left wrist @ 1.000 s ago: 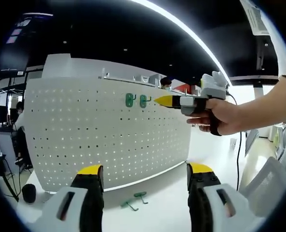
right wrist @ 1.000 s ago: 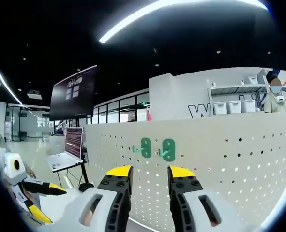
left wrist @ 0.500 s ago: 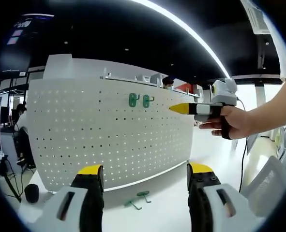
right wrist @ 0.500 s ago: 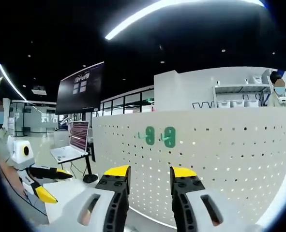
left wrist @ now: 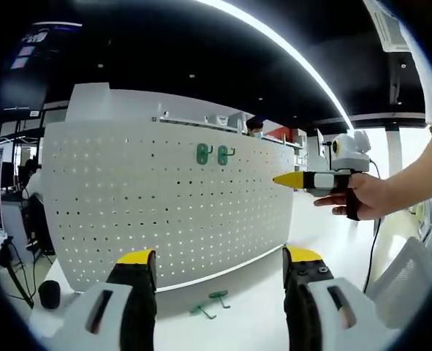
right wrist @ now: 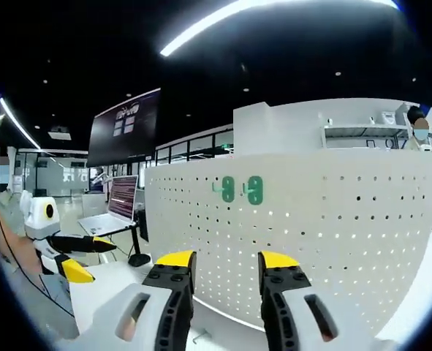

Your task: Insert the hook assembly into the mounting plate slot until the hook locks in place.

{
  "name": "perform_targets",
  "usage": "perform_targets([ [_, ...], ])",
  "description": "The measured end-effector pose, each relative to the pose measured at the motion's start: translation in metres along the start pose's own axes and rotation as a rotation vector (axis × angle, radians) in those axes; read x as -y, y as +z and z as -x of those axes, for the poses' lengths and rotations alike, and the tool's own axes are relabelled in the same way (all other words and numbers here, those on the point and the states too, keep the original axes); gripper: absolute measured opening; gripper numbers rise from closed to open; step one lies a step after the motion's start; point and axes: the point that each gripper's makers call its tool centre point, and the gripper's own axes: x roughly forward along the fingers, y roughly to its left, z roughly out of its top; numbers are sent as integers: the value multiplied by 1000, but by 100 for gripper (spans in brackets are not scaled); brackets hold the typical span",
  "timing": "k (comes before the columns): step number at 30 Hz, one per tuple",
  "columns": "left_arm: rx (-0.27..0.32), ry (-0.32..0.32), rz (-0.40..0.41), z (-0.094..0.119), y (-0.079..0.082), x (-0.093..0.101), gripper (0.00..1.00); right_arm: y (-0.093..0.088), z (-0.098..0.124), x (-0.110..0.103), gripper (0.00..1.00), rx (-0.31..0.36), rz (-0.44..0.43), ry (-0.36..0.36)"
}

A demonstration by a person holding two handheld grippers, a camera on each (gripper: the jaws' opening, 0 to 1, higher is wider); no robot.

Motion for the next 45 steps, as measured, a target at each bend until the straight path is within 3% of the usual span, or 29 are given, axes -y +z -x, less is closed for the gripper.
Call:
perform_targets([
  [20,-2,4,-2,4,0,-2,74,-15,23,-7,43,-15,8,28],
  [45,-11,7,-5,11,-2,-5,75,-42,63,-5,52,-43,-32,2],
])
